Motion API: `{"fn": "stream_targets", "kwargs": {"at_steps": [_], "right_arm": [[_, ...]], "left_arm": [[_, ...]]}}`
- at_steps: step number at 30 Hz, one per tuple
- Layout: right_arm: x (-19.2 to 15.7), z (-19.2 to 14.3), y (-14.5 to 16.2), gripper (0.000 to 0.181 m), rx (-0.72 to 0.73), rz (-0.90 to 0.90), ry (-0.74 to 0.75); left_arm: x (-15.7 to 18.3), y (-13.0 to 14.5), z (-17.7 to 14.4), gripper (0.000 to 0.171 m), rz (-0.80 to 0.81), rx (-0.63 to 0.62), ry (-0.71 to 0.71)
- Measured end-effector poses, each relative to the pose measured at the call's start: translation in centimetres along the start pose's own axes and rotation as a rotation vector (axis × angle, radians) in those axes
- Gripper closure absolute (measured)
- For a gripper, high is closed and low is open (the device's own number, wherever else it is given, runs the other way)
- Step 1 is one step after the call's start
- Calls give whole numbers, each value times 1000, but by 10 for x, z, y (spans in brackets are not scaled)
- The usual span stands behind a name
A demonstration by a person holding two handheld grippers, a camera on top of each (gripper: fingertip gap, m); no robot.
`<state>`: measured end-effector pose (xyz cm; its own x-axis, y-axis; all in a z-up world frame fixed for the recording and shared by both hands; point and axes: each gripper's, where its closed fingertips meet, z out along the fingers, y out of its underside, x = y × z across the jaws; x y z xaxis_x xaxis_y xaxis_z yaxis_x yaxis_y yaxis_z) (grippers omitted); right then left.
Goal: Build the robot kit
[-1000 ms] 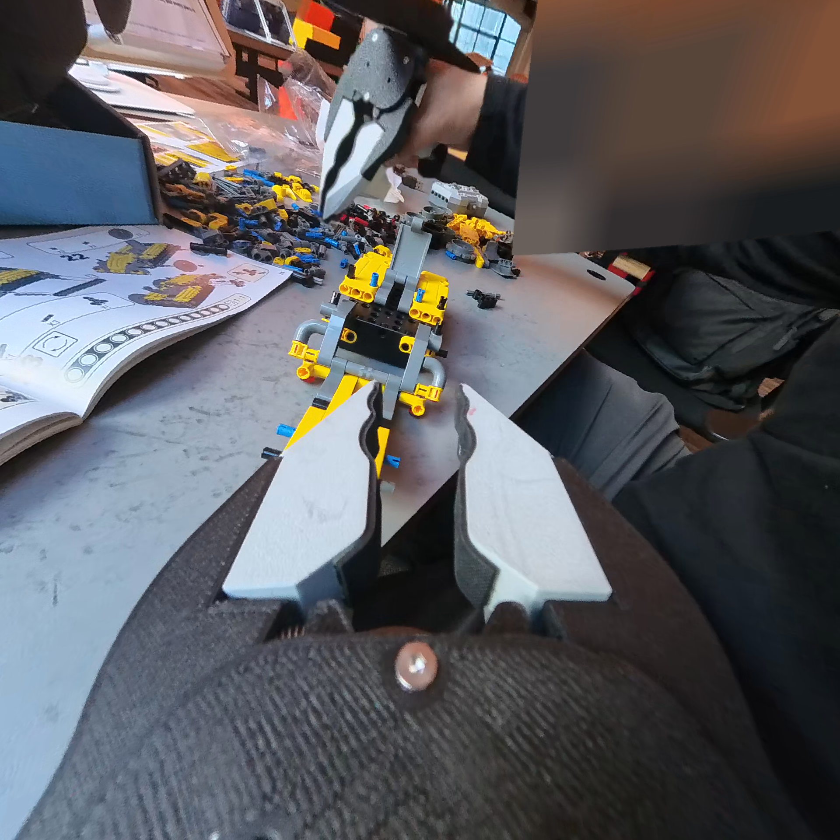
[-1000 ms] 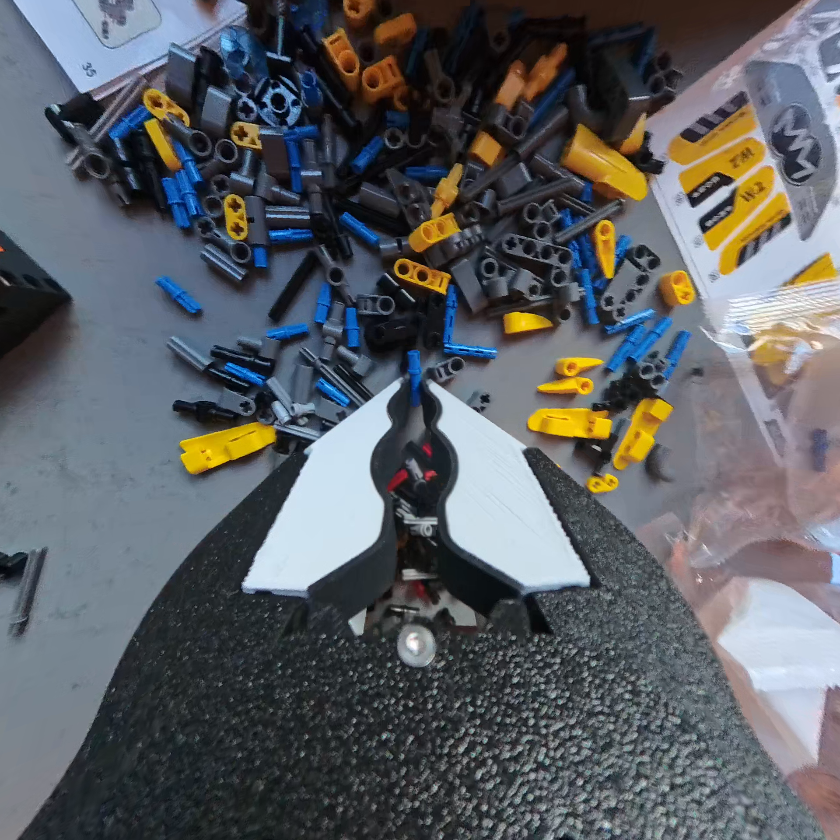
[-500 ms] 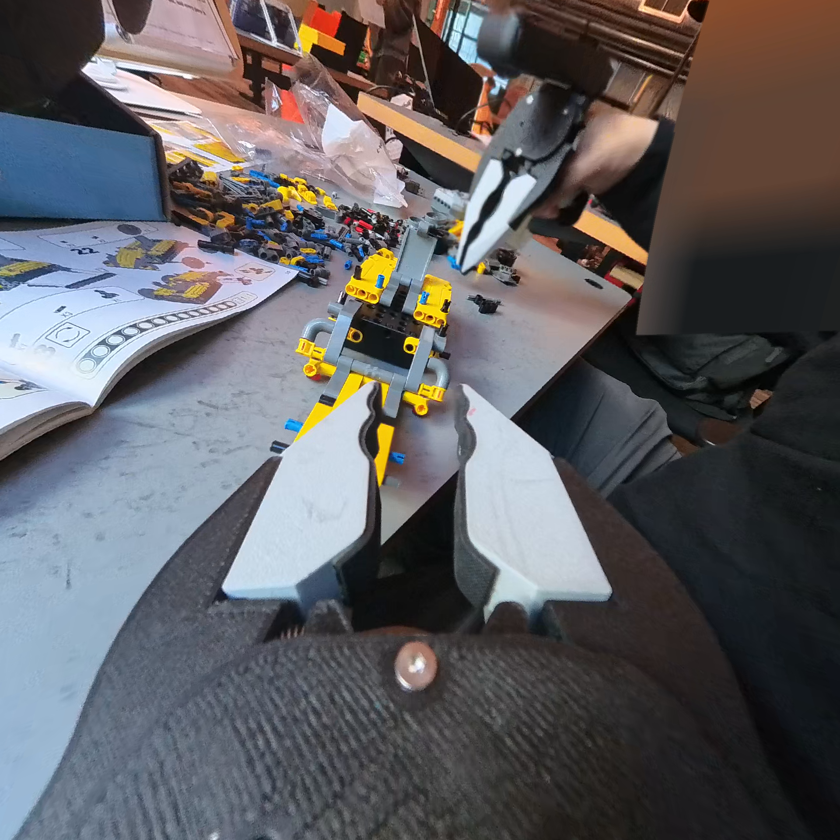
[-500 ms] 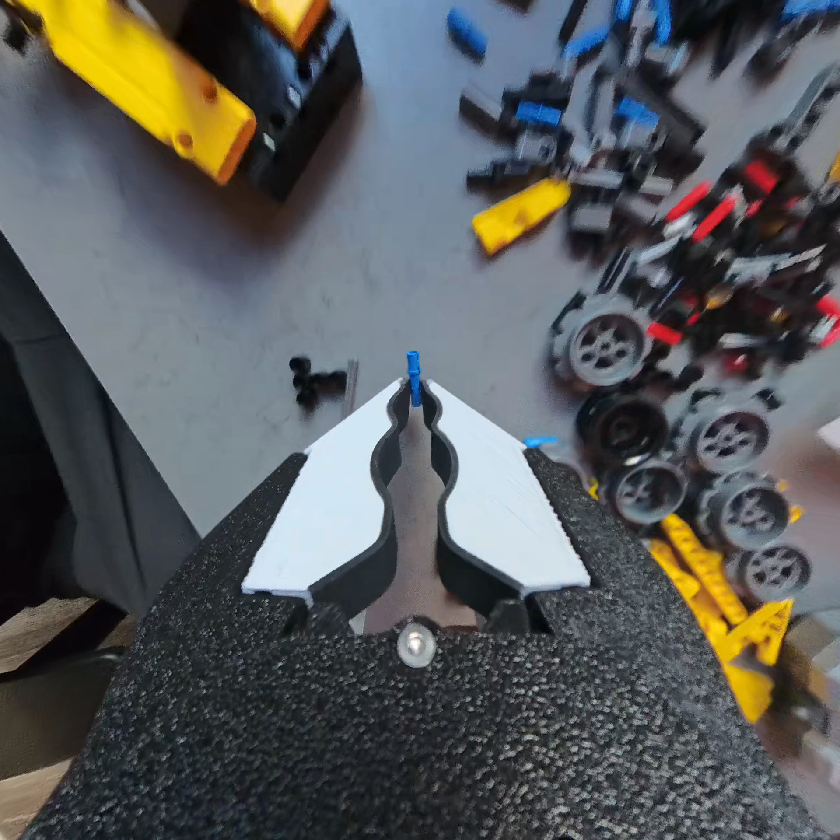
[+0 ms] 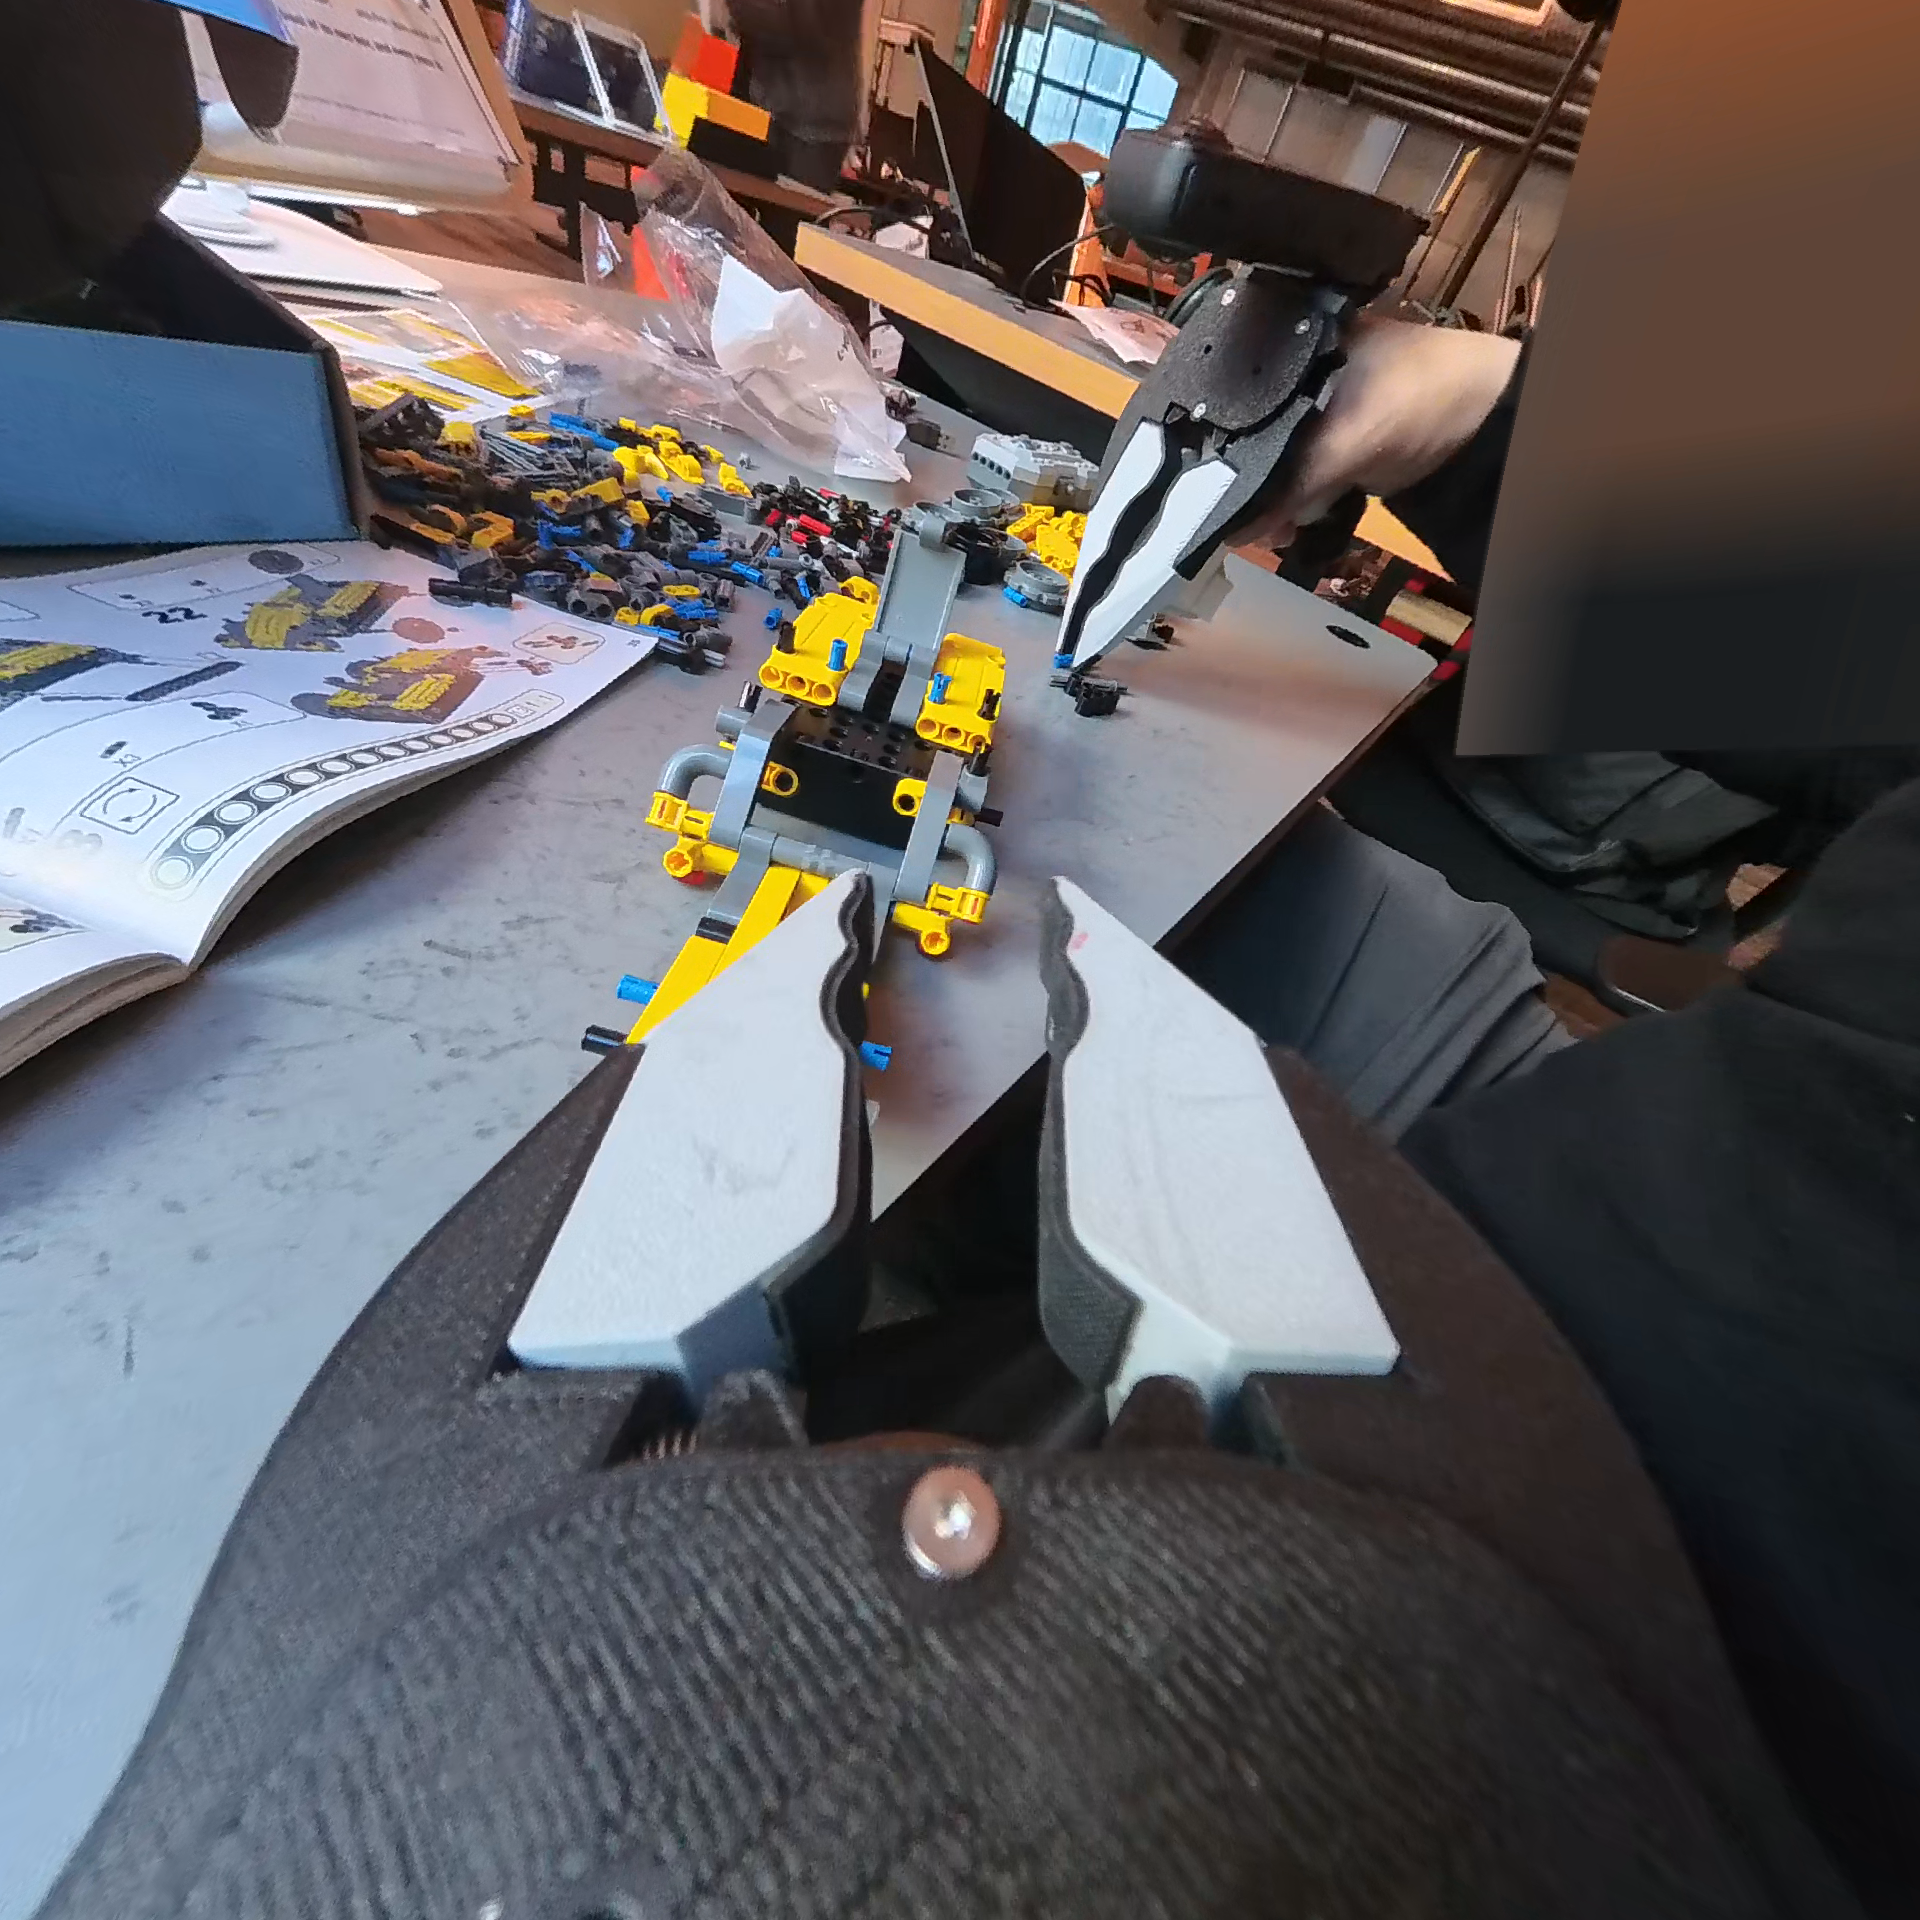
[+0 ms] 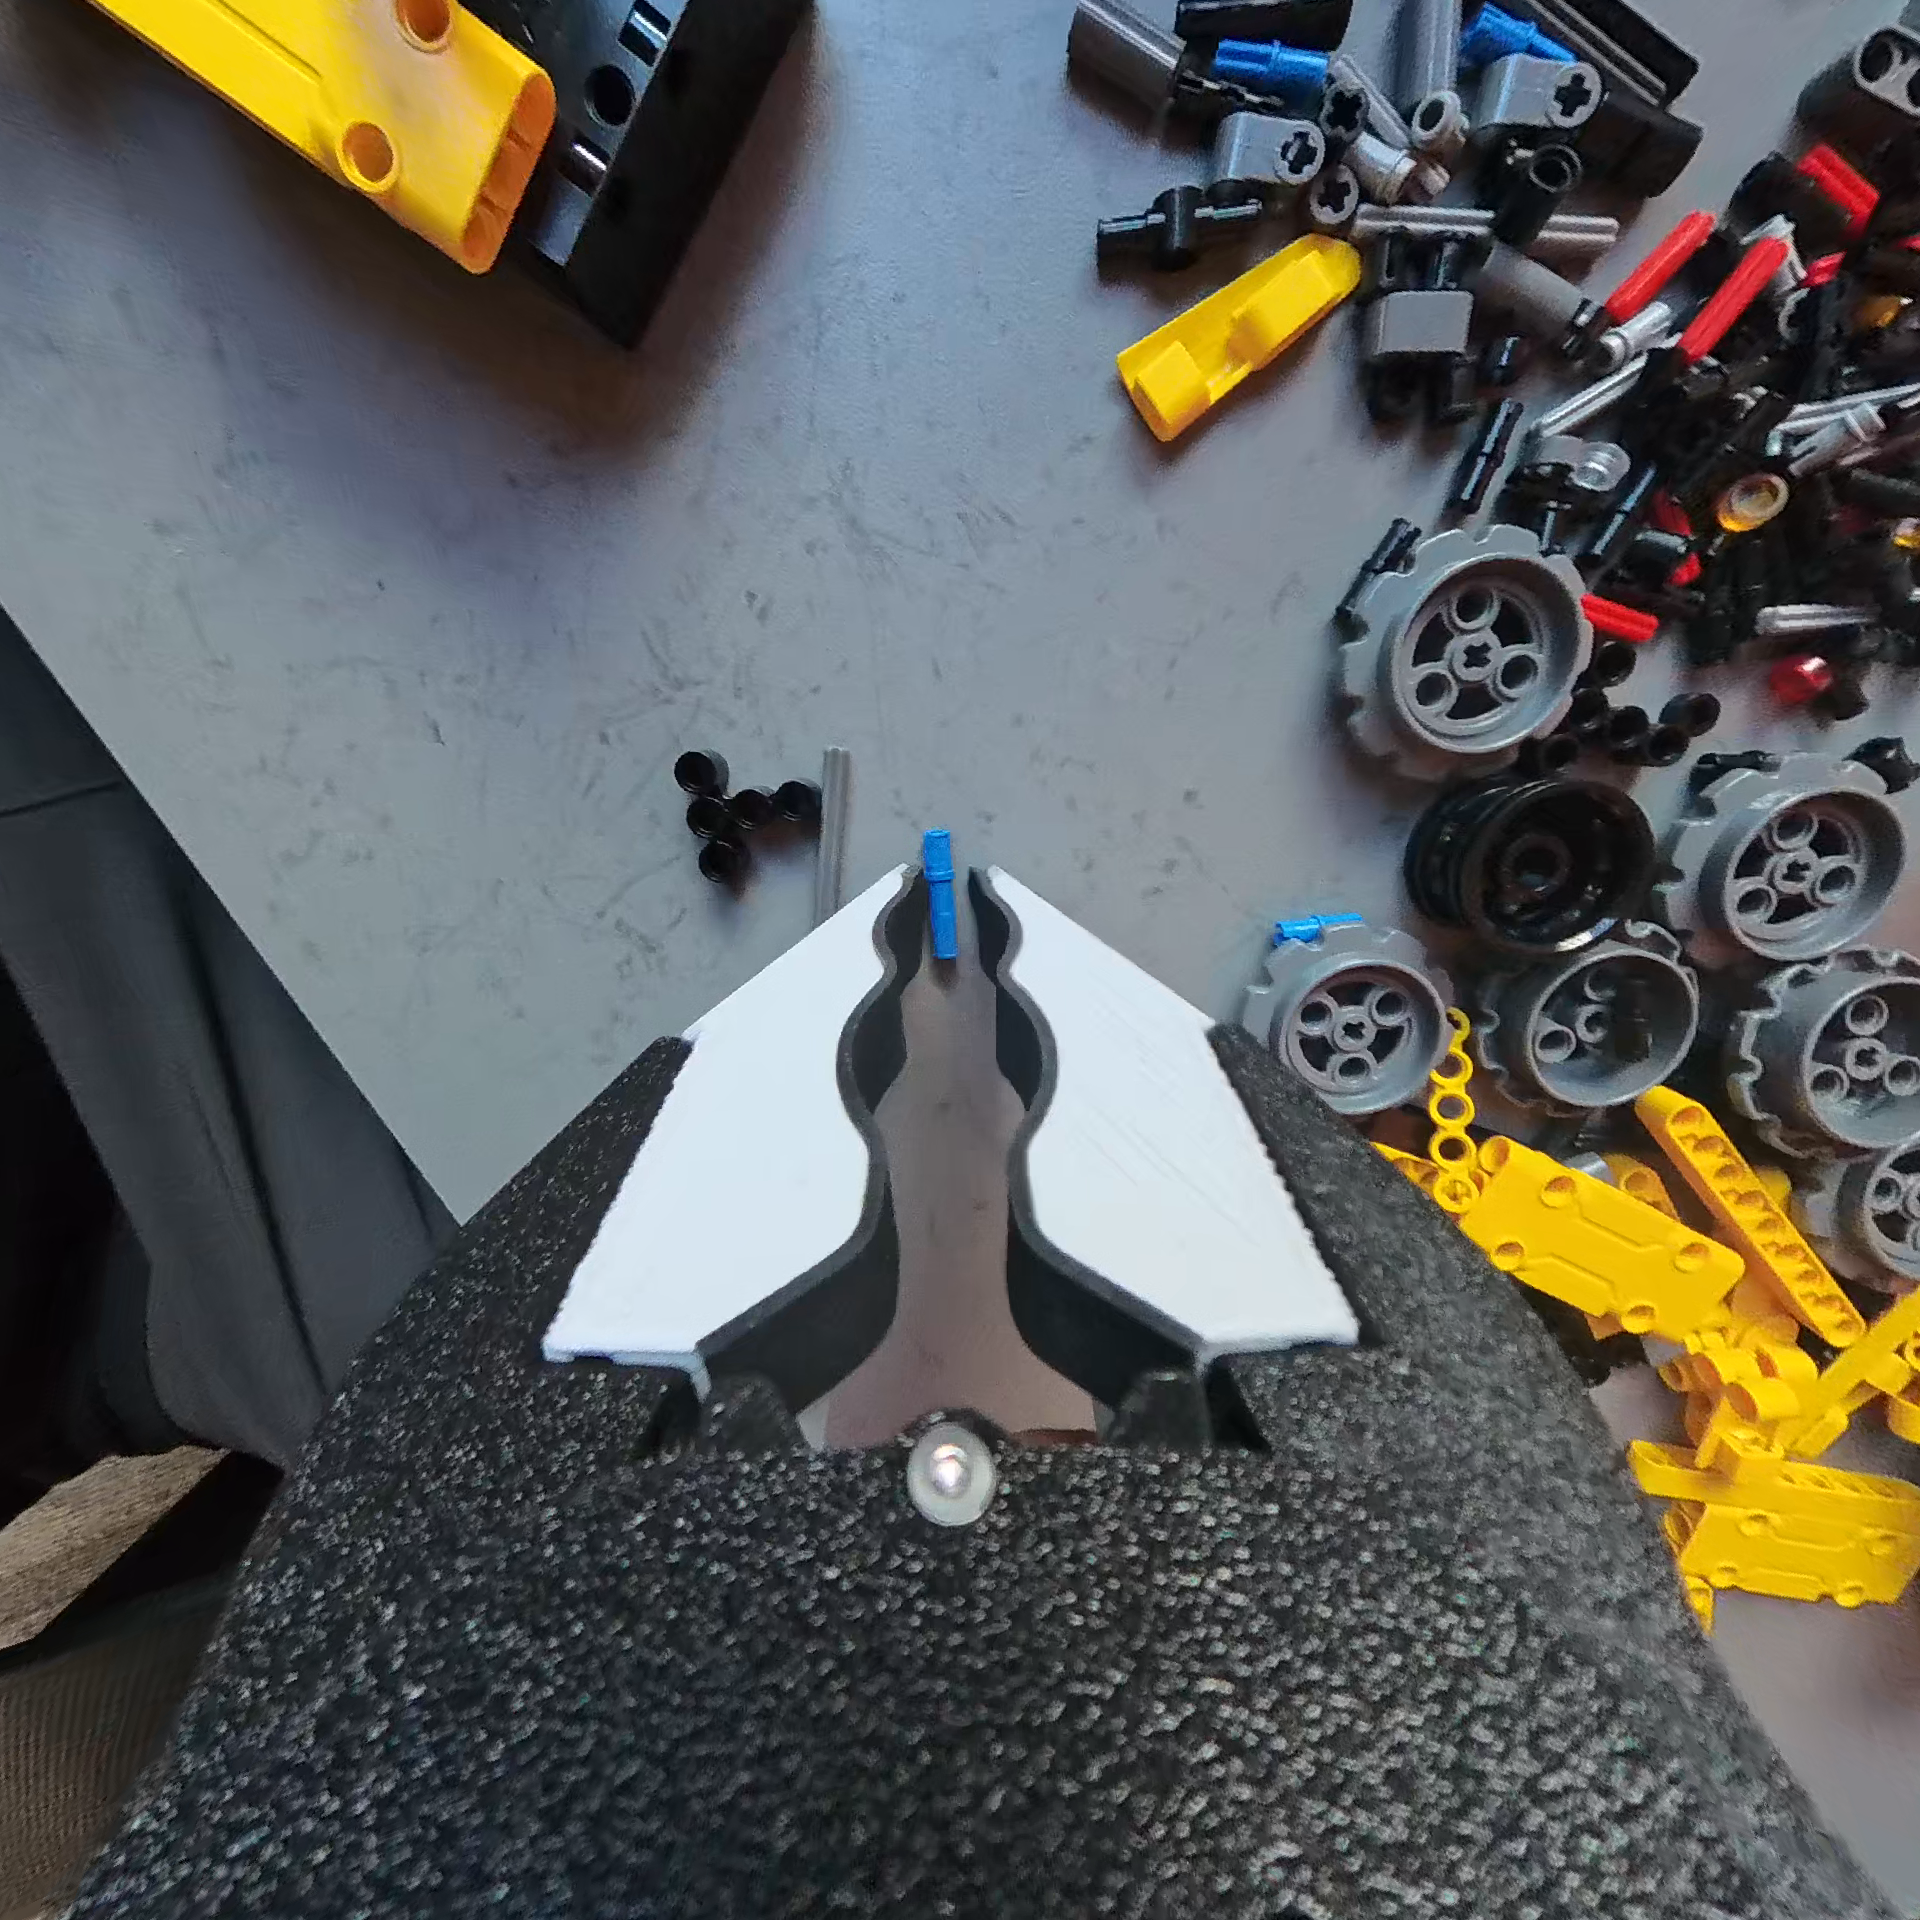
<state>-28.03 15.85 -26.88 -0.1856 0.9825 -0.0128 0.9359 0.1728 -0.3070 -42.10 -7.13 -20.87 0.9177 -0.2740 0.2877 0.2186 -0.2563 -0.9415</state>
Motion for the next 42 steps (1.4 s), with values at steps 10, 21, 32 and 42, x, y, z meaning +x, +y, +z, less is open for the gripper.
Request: {"fn": "stream_targets", "kwargs": {"at_steps": [10, 21, 32, 42], "right_arm": [[-2, -9, 0, 164, 105, 57, -48], [-11, -13, -12, 163, 196, 91, -113], [-1, -46, -30, 161, 435, 118, -85], [-17, -34, -3, 144, 423, 122, -123]], "left_arm": [[-2, 4, 3, 143, -5, -14, -3], [-1, 3, 1, 143, -10, -11, 3], [0, 1, 0, 143, -16, -3, 10], [1, 3, 4, 143, -19, -9, 11]]}}
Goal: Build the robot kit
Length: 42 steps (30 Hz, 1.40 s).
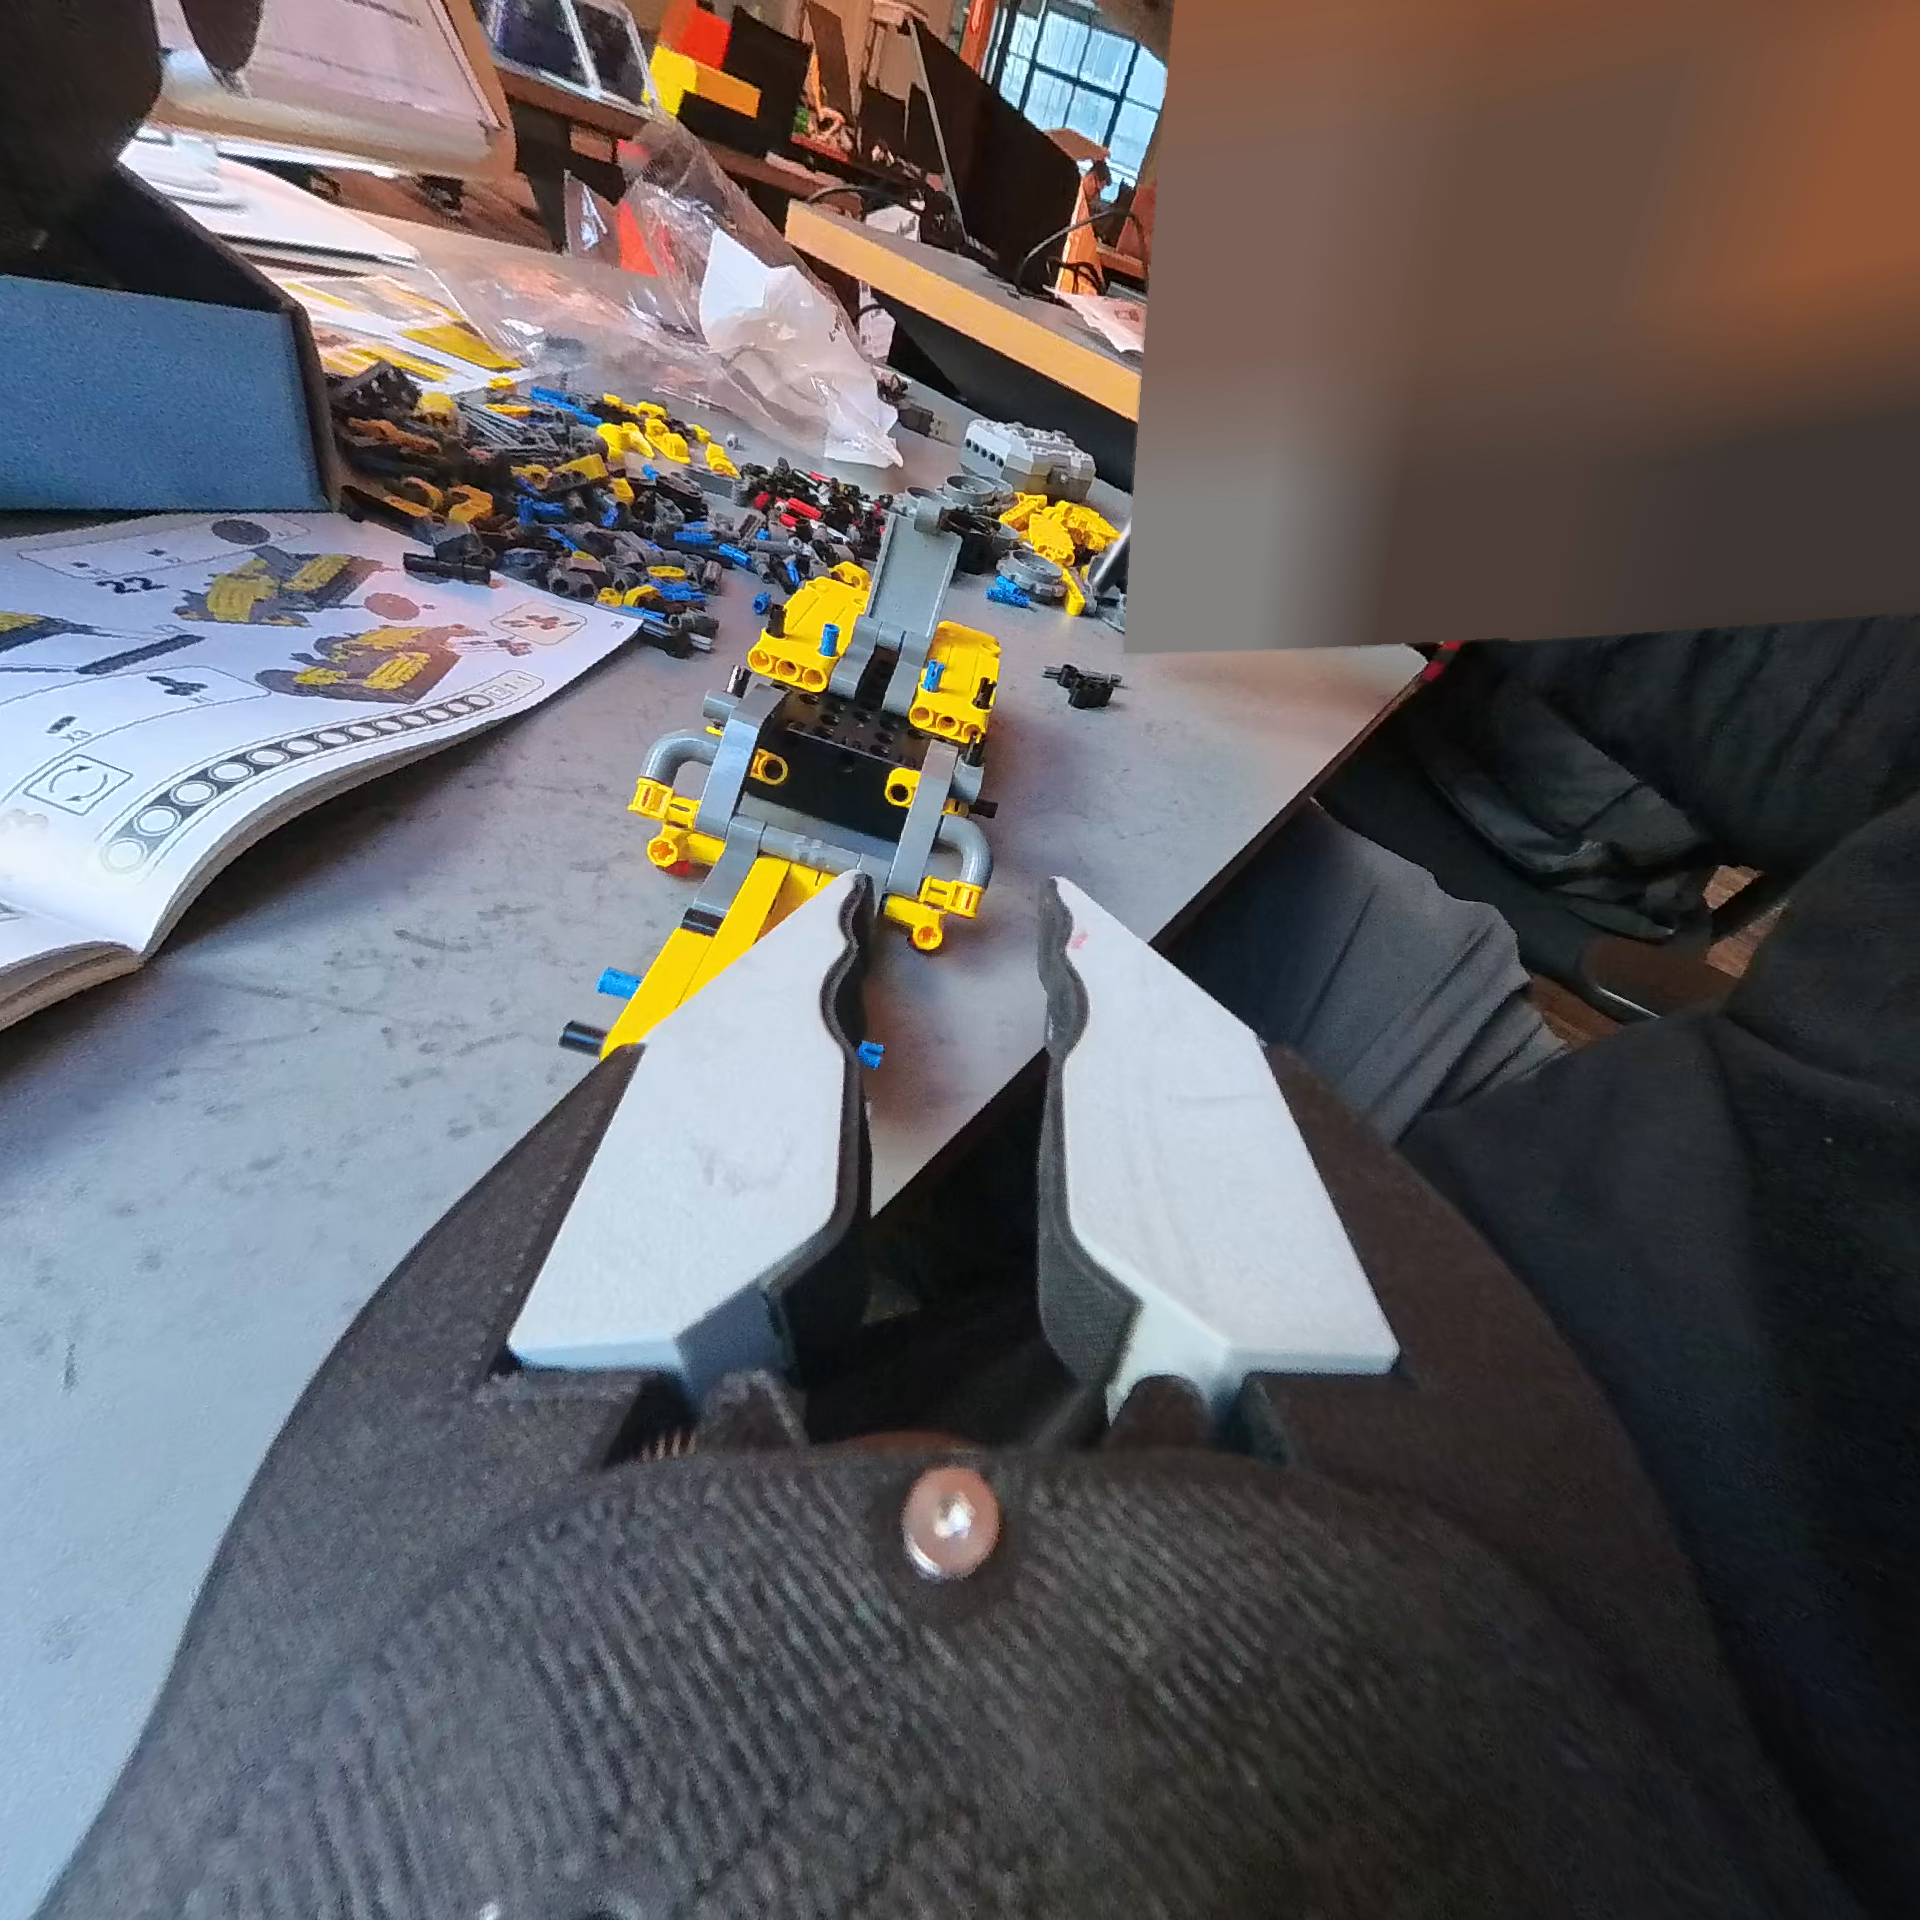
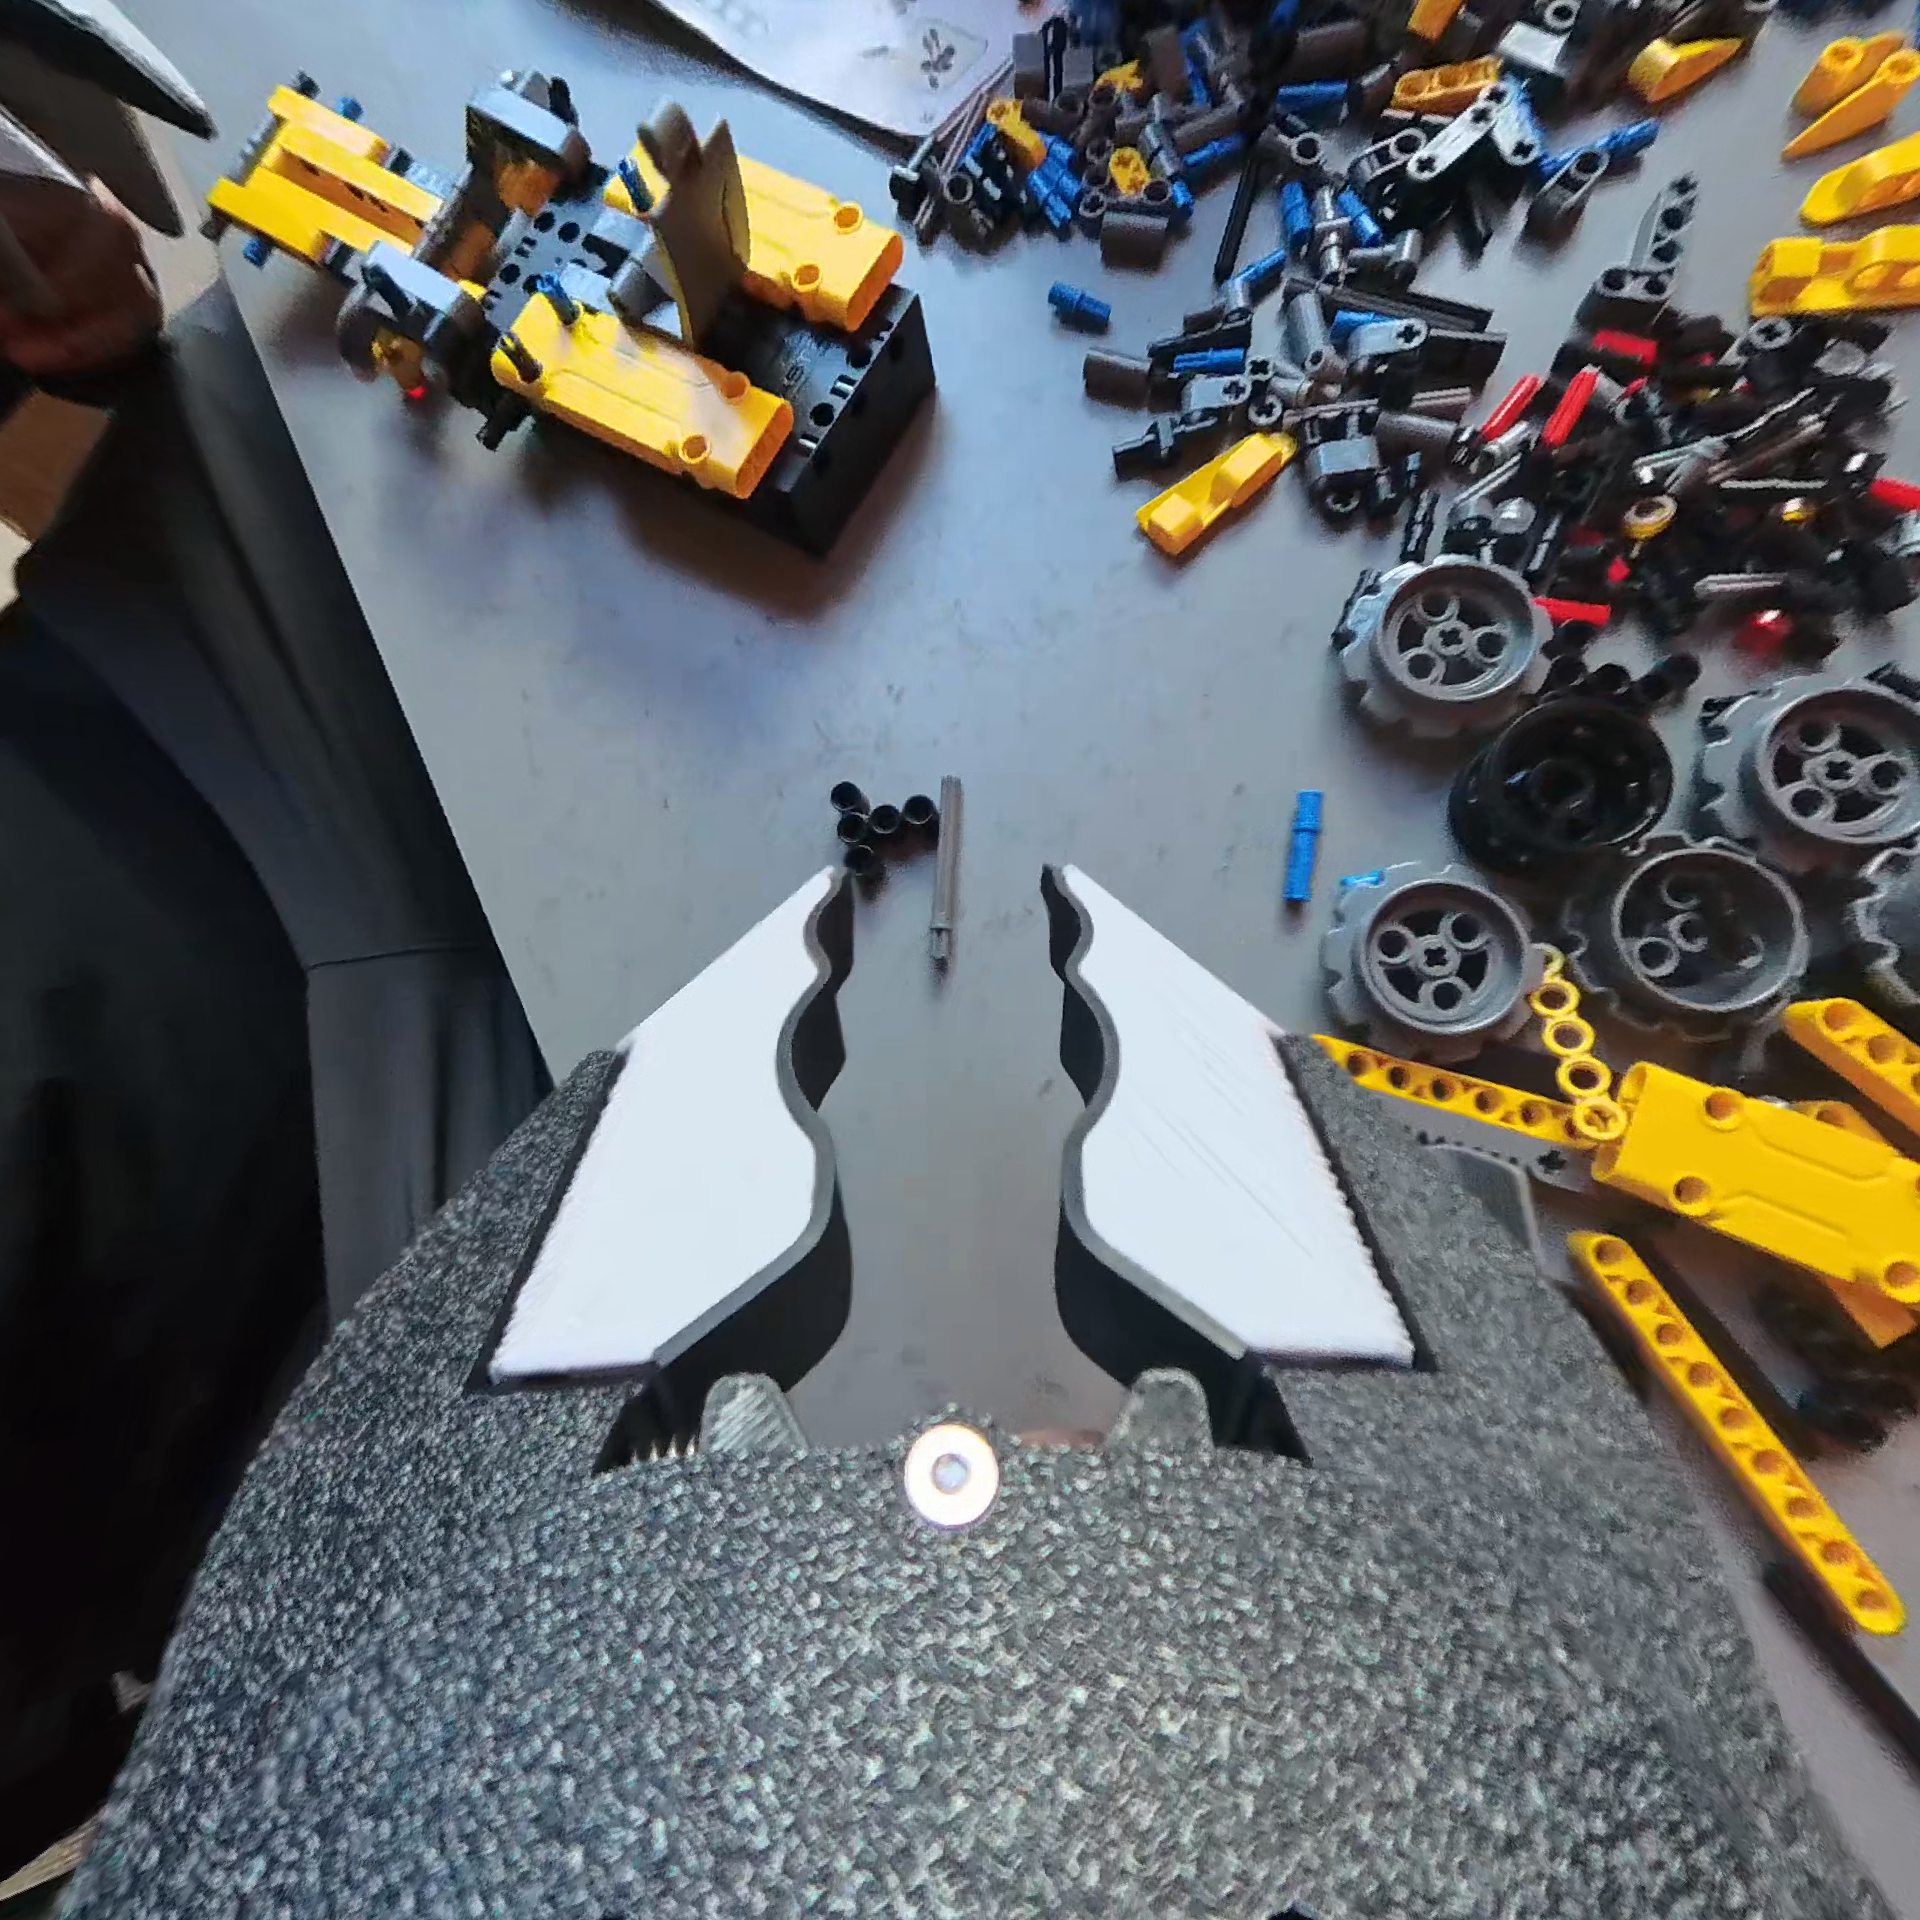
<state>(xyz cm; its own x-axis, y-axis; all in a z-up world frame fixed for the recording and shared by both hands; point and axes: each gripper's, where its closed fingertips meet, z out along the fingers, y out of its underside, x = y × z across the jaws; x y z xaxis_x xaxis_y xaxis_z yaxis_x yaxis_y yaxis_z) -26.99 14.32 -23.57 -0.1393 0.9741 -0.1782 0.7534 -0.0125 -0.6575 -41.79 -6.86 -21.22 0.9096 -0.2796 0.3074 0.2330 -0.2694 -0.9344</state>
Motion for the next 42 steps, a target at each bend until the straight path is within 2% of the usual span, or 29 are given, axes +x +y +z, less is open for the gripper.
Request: {"fn": "stream_targets", "kwargs": {"at_steps": [5, 9, 10, 12, 18, 21, 26, 29, 37, 42], "right_arm": [[2, 6, 10, 141, -66, -53, 39], [25, -8, -10, 148, 22, -24, 153], [35, -9, -12, 156, 20, -22, 207], [55, -9, -11, 170, -34, -48, 322], [76, 15, -14, 173, -164, -132, 403], [84, 23, -4, 171, -217, -98, 386], [85, 21, 1, 169, -207, -53, 356], [78, 22, 4, 176, -187, -30, 316], [25, 32, -4, 176, -100, 94, 84], [9, 31, -10, 176, -28, 189, 14]], "left_arm": [[3, 1, 3, 143, 14, -6, 1], [2, 3, 3, 143, 14, -14, -5], [2, 3, 3, 143, 11, -15, -4], [2, 2, 3, 143, 9, -13, -1], [4, 3, 2, 143, 18, -17, 4], [4, 3, 1, 143, 12, -22, 12], [3, 2, -1, 143, 8, -16, 9], [2, 2, -1, 143, 2, -13, 12], [3, 2, 0, 142, -3, -13, 18], [4, 3, 1, 142, 3, -21, 19]]}}
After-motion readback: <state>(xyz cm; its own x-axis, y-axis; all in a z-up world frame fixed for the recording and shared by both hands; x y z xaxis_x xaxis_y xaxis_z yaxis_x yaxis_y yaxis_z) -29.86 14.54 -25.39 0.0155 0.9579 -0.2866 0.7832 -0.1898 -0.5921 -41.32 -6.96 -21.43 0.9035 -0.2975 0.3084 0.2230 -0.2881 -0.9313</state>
